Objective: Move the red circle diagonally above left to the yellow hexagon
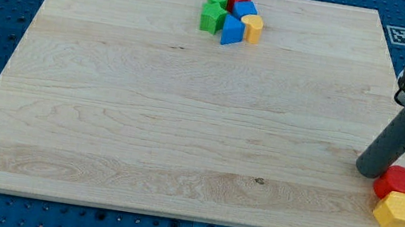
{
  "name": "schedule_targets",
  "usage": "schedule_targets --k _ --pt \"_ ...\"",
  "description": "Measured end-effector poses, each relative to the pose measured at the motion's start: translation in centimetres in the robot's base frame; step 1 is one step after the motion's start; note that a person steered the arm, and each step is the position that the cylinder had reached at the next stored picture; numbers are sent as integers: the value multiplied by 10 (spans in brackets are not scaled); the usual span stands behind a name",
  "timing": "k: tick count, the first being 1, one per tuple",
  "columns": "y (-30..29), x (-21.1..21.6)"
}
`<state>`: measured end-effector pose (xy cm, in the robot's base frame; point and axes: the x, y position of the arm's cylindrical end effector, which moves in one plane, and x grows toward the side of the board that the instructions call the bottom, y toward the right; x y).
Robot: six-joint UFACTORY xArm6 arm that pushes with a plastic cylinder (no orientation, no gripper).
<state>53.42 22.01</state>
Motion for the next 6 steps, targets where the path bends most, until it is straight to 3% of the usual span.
schedule_targets --k 2,4,6 --pt "-7 -30" --pt "92 -50" --pt "125 -5"
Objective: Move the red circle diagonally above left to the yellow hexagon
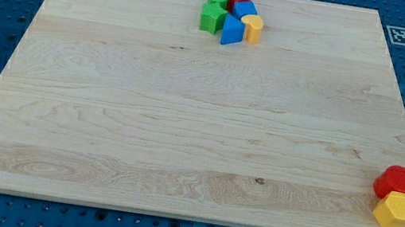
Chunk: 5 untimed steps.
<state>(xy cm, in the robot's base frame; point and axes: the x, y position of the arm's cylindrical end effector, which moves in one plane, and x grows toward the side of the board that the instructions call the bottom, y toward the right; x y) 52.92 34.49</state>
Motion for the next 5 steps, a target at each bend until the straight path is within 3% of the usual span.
schedule_targets --k 1,2,4,5 --pt "-4 58" --pt "-50 62" --pt "-55 34" --pt "-87 34"
